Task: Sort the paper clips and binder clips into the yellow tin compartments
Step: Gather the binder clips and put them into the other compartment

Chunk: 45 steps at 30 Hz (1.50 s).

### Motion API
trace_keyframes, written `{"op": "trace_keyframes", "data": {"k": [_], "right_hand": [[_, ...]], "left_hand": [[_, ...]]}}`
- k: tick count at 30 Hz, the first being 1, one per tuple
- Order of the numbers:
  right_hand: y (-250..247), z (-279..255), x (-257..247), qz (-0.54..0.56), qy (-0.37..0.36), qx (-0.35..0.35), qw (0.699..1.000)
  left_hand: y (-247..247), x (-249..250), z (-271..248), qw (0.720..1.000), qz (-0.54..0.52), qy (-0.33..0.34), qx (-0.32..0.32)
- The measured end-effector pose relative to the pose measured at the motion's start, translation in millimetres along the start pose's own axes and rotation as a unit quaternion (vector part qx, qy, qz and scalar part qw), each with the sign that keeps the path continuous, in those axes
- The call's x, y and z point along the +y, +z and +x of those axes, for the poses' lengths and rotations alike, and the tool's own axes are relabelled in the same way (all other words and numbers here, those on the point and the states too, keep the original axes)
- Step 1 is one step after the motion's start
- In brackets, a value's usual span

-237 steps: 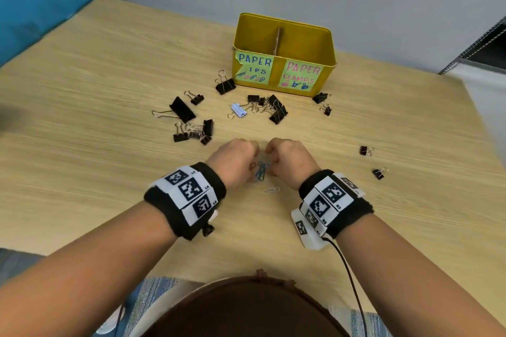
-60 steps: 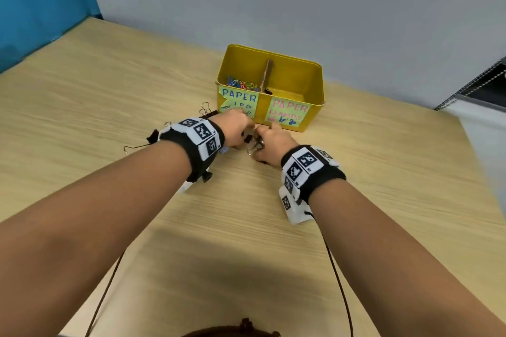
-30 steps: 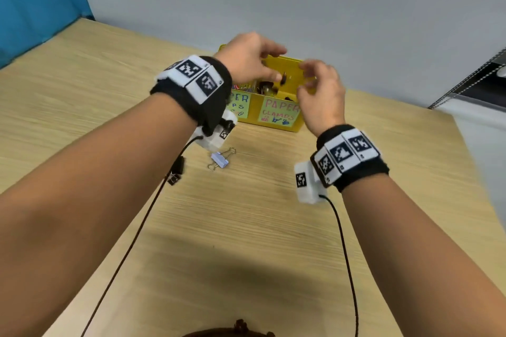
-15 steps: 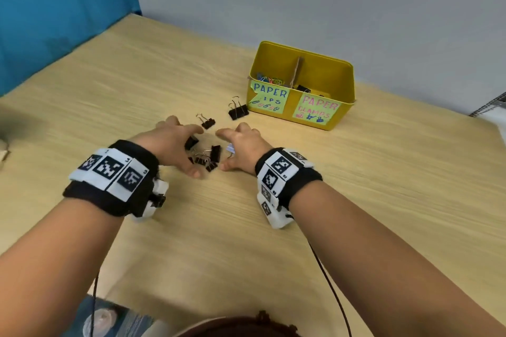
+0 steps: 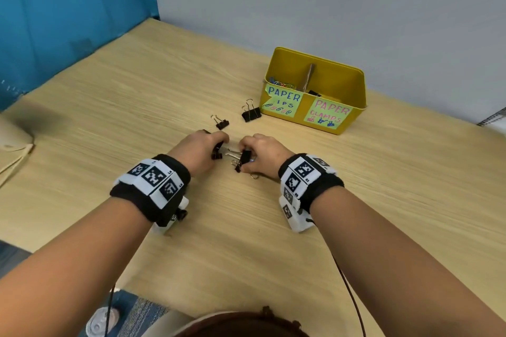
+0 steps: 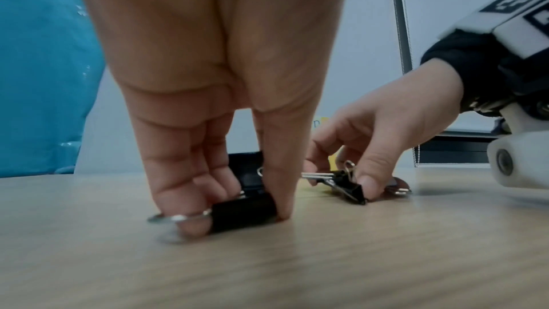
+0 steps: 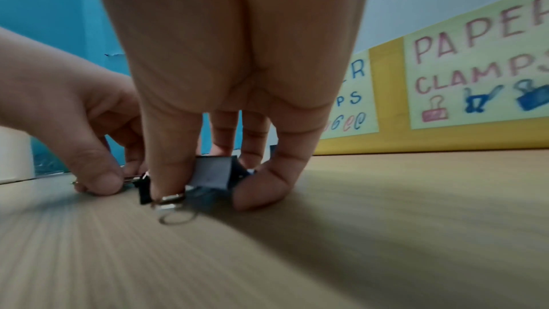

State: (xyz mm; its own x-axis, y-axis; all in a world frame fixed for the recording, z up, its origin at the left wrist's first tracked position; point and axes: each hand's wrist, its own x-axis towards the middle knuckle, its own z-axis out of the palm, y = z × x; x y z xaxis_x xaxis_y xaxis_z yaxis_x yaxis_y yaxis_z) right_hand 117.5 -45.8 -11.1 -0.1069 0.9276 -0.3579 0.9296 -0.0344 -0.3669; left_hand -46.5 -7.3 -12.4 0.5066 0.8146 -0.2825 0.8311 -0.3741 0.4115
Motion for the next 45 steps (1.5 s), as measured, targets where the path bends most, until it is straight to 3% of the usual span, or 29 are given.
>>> {"op": "trace_keyframes", "data": {"k": [4, 8, 11, 15, 18, 22, 24, 29, 32, 36, 38, 40, 42, 45], "right_hand": [[-3, -18, 22, 0.035, 0.024, 0.020, 0.999], [-24, -37, 41, 0.129, 0.061, 0.073, 0.987], [-56, -44, 51, 0.214, 0.059, 0.182, 0.958], [-105, -36, 64, 0.244, 0.064, 0.377, 0.891], [-128, -22, 76, 0.238, 0.081, 0.472, 0.845], [-125, -14, 98, 0.203, 0.159, 0.393, 0.883], [-112, -17, 108, 0.224, 0.178, 0.396, 0.872], [-90, -32, 111, 0.247, 0.162, 0.494, 0.818], [-84, -38, 102, 0.222, 0.125, 0.531, 0.808], [-69, -31, 72, 0.177, 0.048, 0.488, 0.853], [-58, -22, 52, 0.133, 0.007, 0.435, 0.890], [-47, -9, 31, 0.099, -0.033, 0.362, 0.926], [-38, 8, 12, 0.057, -0.056, 0.269, 0.960], [-29, 38, -4, -0.016, -0.025, 0.139, 0.990]], "left_hand": [[3, 1, 3, 0.999, -0.037, 0.003, 0.016], [-5, 11, 10, 0.985, -0.170, 0.000, 0.041], [-15, 27, 20, 0.969, -0.245, 0.016, 0.038], [-42, 62, 34, 0.945, -0.317, 0.067, 0.054], [-66, 99, 52, 0.936, -0.317, 0.140, 0.070], [-82, 155, 87, 0.933, -0.276, 0.212, 0.093], [-76, 177, 107, 0.938, -0.246, 0.231, 0.080], [-51, 184, 135, 0.961, -0.133, 0.241, 0.025], [-54, 169, 128, 0.962, -0.090, 0.249, 0.061], [-69, 108, 108, 0.949, -0.192, 0.174, 0.178], [-69, 67, 100, 0.958, -0.181, 0.116, 0.190], [-67, 31, 92, 0.982, -0.112, 0.063, 0.138], [-61, 8, 80, 0.999, -0.029, 0.030, 0.031], [-50, -2, 60, 0.995, 0.012, 0.021, -0.094]]}}
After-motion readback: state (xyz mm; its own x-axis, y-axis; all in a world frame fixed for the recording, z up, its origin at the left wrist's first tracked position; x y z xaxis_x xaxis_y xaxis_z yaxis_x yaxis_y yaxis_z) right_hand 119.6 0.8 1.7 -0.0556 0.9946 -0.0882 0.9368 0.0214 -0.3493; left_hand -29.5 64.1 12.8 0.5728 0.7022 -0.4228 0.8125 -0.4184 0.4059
